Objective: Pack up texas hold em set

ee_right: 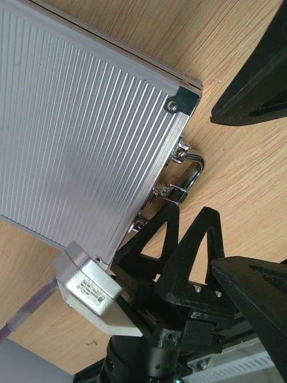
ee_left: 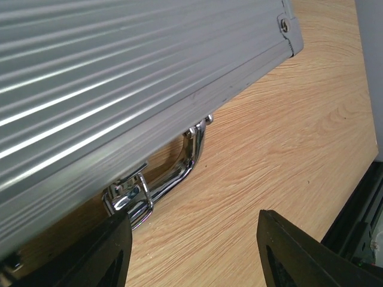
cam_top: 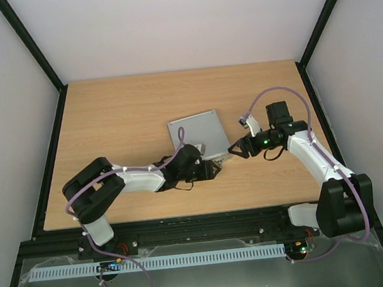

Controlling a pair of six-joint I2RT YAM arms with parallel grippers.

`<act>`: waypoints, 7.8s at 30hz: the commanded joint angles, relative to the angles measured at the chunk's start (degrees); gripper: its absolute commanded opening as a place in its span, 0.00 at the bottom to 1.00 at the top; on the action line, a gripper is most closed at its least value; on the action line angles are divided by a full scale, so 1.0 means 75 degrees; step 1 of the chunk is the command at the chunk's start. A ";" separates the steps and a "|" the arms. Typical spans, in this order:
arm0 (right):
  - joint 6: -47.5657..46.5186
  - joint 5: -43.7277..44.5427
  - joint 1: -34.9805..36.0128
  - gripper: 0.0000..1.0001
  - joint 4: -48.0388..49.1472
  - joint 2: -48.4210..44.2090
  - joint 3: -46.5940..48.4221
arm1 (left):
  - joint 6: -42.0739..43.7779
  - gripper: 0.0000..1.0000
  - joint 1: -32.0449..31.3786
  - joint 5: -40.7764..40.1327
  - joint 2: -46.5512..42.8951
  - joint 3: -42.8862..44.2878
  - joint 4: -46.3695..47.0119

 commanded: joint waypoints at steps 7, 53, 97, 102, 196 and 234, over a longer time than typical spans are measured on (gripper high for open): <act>-0.0153 -0.0057 0.0021 0.62 -0.0232 -0.0050 -0.0099 | 0.0182 0.60 -0.0095 -0.0500 0.0620 0.0814 -0.0848; -0.0213 0.0001 0.0024 0.61 -0.0252 0.0113 -0.0081 | -0.0016 0.48 -0.0098 -0.0271 0.0766 0.0629 -0.0323; -0.0201 0.0046 0.0027 0.61 -0.0275 0.0203 -0.0097 | -0.0551 0.24 0.0381 -0.0452 0.0232 0.0046 0.0462; -0.0204 0.0041 0.0022 0.61 -0.0271 0.0208 -0.0088 | -0.0528 0.20 0.0400 -0.0494 0.0094 0.0065 0.0483; -0.0226 -0.0151 0.0019 0.61 -0.0252 0.0008 -0.0122 | -0.1195 0.31 0.0216 -0.1151 0.1275 0.0675 0.0403; -0.0225 -0.0120 0.0026 0.61 -0.0268 0.0019 -0.0101 | -0.2973 0.02 0.0766 0.0382 -0.0142 0.0013 0.1652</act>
